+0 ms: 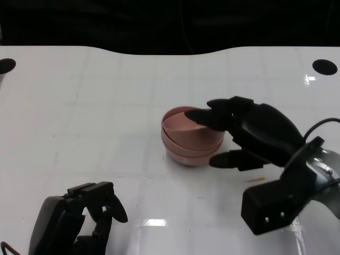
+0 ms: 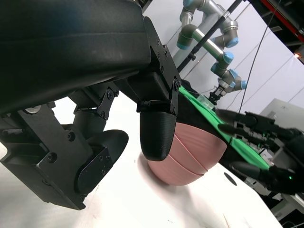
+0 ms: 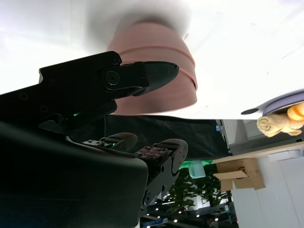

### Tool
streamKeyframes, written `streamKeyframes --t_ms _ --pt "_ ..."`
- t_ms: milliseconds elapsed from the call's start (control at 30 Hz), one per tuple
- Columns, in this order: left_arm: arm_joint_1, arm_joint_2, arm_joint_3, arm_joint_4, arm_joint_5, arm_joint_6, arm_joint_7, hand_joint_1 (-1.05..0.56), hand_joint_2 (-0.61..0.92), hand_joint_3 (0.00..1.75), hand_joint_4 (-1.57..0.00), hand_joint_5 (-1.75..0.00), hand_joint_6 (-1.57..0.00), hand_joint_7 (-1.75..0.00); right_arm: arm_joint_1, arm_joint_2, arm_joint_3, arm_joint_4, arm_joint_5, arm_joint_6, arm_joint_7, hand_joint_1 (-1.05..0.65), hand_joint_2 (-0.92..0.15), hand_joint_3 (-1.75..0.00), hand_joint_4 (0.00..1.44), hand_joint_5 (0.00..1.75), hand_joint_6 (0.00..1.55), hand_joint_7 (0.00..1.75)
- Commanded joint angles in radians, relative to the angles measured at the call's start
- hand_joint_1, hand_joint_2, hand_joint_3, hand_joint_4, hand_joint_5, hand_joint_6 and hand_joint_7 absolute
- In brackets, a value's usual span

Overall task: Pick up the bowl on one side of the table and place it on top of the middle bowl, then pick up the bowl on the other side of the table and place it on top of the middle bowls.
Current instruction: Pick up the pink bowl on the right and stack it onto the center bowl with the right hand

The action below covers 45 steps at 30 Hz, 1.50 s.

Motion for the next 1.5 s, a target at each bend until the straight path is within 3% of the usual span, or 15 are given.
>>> streamKeyframes --t_ms 33,633,900,1167,1500 --pt "0.002 0.016 0.003 0.002 -0.009 -0.004 0.0 0.0 0.26 1.54 -0.86 -1.65 -0.83 -1.44 0.036 -0.038 -0.018 -0.043 -0.003 0.004 0.011 -0.61 -0.92 -0.16 0.21 0.2 0.36 0.04" --pt "0.007 0.018 0.004 -0.003 -0.017 -0.011 -0.007 -0.01 0.27 1.55 -0.84 -1.67 -0.82 -1.45 0.049 -0.065 0.005 -0.085 -0.055 0.046 0.125 -0.59 -0.92 -0.18 0.27 0.24 0.42 0.04" --pt "0.009 0.018 0.004 -0.01 -0.022 -0.006 -0.014 -0.01 0.27 1.54 -0.84 -1.68 -0.82 -1.46 0.042 -0.055 0.004 -0.06 -0.053 0.029 0.102 -0.59 -0.92 -0.17 0.29 0.24 0.42 0.03" --pt "0.006 0.02 0.005 -0.003 -0.016 -0.014 -0.008 0.0 0.27 1.55 -0.84 -1.68 -0.82 -1.45 0.068 -0.031 -0.027 -0.042 -0.011 -0.025 -0.004 -0.58 -0.92 -0.16 0.22 0.22 0.33 0.0" --pt "0.007 0.019 0.005 -0.013 -0.002 -0.001 -0.004 0.01 0.28 1.54 -0.85 -1.66 -0.82 -1.45 0.143 -0.056 -0.069 -0.102 0.015 -0.064 -0.039 -0.53 -0.92 -0.14 0.23 0.29 0.35 0.02"
